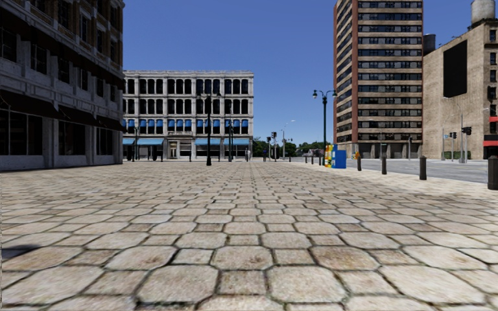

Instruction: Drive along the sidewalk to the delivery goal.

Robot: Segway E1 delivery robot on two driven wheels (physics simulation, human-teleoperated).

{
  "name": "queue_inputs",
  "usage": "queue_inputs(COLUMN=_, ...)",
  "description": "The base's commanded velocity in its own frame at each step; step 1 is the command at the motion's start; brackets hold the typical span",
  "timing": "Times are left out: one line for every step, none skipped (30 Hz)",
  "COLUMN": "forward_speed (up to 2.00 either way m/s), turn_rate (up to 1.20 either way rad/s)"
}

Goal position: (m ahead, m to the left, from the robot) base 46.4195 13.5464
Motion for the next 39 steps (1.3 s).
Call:
queue_inputs(forward_speed=2.00, turn_rate=0.00)
queue_inputs(forward_speed=2.00, turn_rate=0.00)
queue_inputs(forward_speed=2.00, turn_rate=0.00)
queue_inputs(forward_speed=2.00, turn_rate=0.00)
queue_inputs(forward_speed=2.00, turn_rate=0.00)
queue_inputs(forward_speed=2.00, turn_rate=0.00)
queue_inputs(forward_speed=2.00, turn_rate=0.00)
queue_inputs(forward_speed=2.00, turn_rate=0.00)
queue_inputs(forward_speed=2.00, turn_rate=0.00)
queue_inputs(forward_speed=2.00, turn_rate=0.00)
queue_inputs(forward_speed=2.00, turn_rate=0.00)
queue_inputs(forward_speed=2.00, turn_rate=0.00)
queue_inputs(forward_speed=2.00, turn_rate=0.00)
queue_inputs(forward_speed=2.00, turn_rate=0.00)
queue_inputs(forward_speed=2.00, turn_rate=0.00)
queue_inputs(forward_speed=2.00, turn_rate=0.00)
queue_inputs(forward_speed=2.00, turn_rate=0.00)
queue_inputs(forward_speed=1.98, turn_rate=0.00)
queue_inputs(forward_speed=1.98, turn_rate=0.00)
queue_inputs(forward_speed=1.98, turn_rate=0.00)
queue_inputs(forward_speed=1.98, turn_rate=0.00)
queue_inputs(forward_speed=1.98, turn_rate=0.00)
queue_inputs(forward_speed=1.98, turn_rate=0.00)
queue_inputs(forward_speed=1.98, turn_rate=0.00)
queue_inputs(forward_speed=1.98, turn_rate=0.00)
queue_inputs(forward_speed=1.98, turn_rate=0.00)
queue_inputs(forward_speed=1.98, turn_rate=0.00)
queue_inputs(forward_speed=1.98, turn_rate=0.00)
queue_inputs(forward_speed=1.98, turn_rate=0.00)
queue_inputs(forward_speed=1.98, turn_rate=0.00)
queue_inputs(forward_speed=1.98, turn_rate=0.00)
queue_inputs(forward_speed=1.98, turn_rate=0.00)
queue_inputs(forward_speed=1.98, turn_rate=0.00)
queue_inputs(forward_speed=1.98, turn_rate=0.00)
queue_inputs(forward_speed=1.98, turn_rate=0.00)
queue_inputs(forward_speed=1.98, turn_rate=0.00)
queue_inputs(forward_speed=1.98, turn_rate=0.00)
queue_inputs(forward_speed=1.98, turn_rate=0.00)
queue_inputs(forward_speed=1.98, turn_rate=0.00)
